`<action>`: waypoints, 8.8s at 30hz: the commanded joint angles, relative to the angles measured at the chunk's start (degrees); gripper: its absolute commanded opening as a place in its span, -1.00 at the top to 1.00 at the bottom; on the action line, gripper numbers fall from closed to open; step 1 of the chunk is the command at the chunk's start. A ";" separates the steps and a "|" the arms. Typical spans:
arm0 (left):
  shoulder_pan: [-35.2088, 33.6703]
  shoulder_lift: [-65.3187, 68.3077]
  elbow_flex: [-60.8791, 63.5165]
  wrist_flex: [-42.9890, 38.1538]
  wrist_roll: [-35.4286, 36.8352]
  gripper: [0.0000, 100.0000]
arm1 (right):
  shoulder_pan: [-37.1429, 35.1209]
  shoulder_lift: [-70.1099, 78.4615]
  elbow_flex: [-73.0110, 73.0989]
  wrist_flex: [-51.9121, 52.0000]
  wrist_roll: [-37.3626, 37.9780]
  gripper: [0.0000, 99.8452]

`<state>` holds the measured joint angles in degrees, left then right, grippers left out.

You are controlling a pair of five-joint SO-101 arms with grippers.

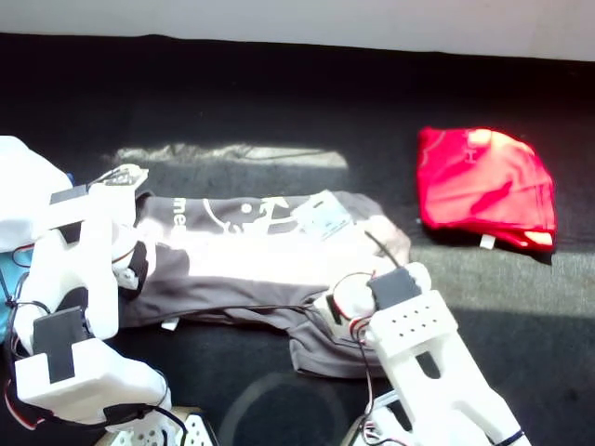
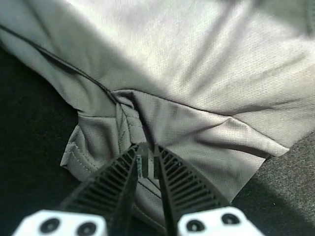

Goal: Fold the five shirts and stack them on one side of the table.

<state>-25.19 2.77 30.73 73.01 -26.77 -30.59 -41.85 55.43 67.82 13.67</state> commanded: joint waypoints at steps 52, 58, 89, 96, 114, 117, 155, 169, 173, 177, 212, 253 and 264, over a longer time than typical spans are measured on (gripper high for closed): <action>-0.92 -2.42 -0.22 -0.18 -0.44 0.98 | -6.55 16.31 1.36 -11.21 0.18 0.99; -0.92 -2.42 -0.31 -0.26 -0.44 0.98 | -4.97 8.40 -4.79 -2.42 0.53 0.99; -0.84 -2.42 -0.48 -0.26 -0.44 0.98 | -14.20 5.41 5.85 -7.34 2.64 0.91; -0.84 -2.42 -0.48 -0.26 -0.44 0.98 | -15.60 5.32 7.69 -7.08 2.55 0.63; -1.01 -2.42 -0.48 -0.26 -0.44 0.98 | -6.20 4.79 -6.29 5.23 2.64 0.63; -1.01 -2.42 -0.48 -0.26 -0.44 0.98 | -6.02 5.32 -7.78 6.90 2.81 0.63; -0.92 -2.42 -0.57 -1.14 -0.44 0.98 | -14.73 9.01 0.92 0.40 2.90 0.99; -1.01 -2.42 -0.57 -0.88 -0.44 0.98 | -0.22 8.31 -0.31 -1.27 4.48 0.73; -1.10 -2.42 -0.57 -0.88 -0.44 0.98 | 5.67 8.31 -12.26 7.25 6.33 0.73; -1.10 -2.42 -0.57 -0.79 -0.44 0.98 | 9.80 9.36 -23.34 7.78 6.15 0.74; -9.98 6.37 -7.78 2.02 -9.76 0.98 | 20.00 54.20 -60.26 7.52 0.62 0.98; -14.11 6.99 -14.02 2.99 -11.78 0.98 | -16.48 13.85 4.79 -11.03 -1.49 0.98; -14.11 6.99 -14.02 2.81 -11.78 0.98 | -17.27 6.20 -3.30 4.97 -1.49 0.97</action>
<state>-40.04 10.77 18.51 75.56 -38.29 -47.47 -32.26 55.96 68.00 12.62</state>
